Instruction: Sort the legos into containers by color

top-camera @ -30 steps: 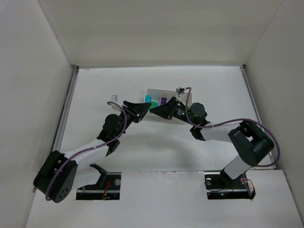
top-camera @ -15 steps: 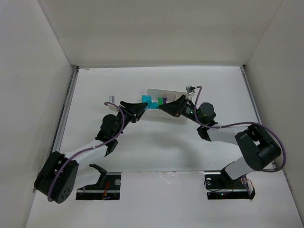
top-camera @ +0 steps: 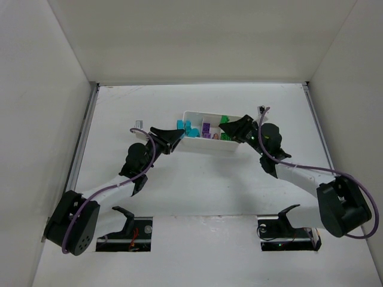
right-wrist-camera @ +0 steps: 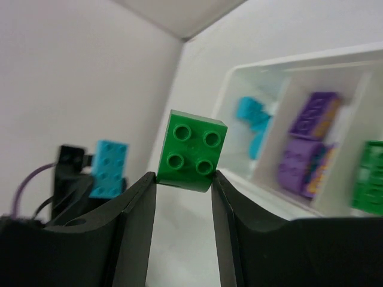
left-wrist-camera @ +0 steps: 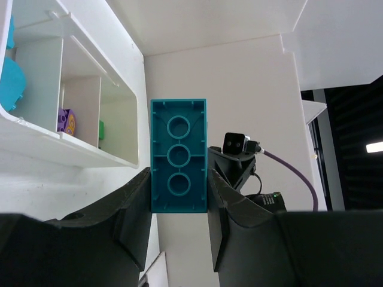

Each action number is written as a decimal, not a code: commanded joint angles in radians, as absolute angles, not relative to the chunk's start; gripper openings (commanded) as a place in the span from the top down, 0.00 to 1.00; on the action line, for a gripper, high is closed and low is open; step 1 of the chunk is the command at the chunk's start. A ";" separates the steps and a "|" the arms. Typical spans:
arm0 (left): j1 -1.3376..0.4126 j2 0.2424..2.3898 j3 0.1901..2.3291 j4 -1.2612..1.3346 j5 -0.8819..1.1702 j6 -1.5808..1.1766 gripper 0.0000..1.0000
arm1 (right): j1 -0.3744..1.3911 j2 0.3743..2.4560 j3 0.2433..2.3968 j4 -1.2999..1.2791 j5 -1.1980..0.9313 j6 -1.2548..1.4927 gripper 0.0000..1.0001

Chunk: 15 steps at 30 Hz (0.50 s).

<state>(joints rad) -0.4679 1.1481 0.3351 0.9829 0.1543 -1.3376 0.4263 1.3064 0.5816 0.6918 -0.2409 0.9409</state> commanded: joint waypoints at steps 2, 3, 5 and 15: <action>-0.469 1.128 0.333 1.014 0.155 -1.292 0.83 | 0.436 1.276 0.675 0.399 0.046 0.724 0.59; -0.472 1.126 0.333 1.005 0.144 -1.287 0.83 | 0.441 1.276 0.690 0.364 0.076 0.710 0.59; -0.473 1.123 0.342 0.980 0.141 -1.278 0.83 | 0.444 1.290 0.718 0.315 0.130 0.693 0.59; -0.507 1.112 0.399 0.890 0.106 -1.201 0.84 | 0.450 1.338 0.785 0.239 0.182 0.684 0.35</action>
<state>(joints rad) -0.4980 1.1469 0.3450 0.8845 0.1246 -1.2453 0.4400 1.3411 0.7399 0.2672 0.1318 0.7063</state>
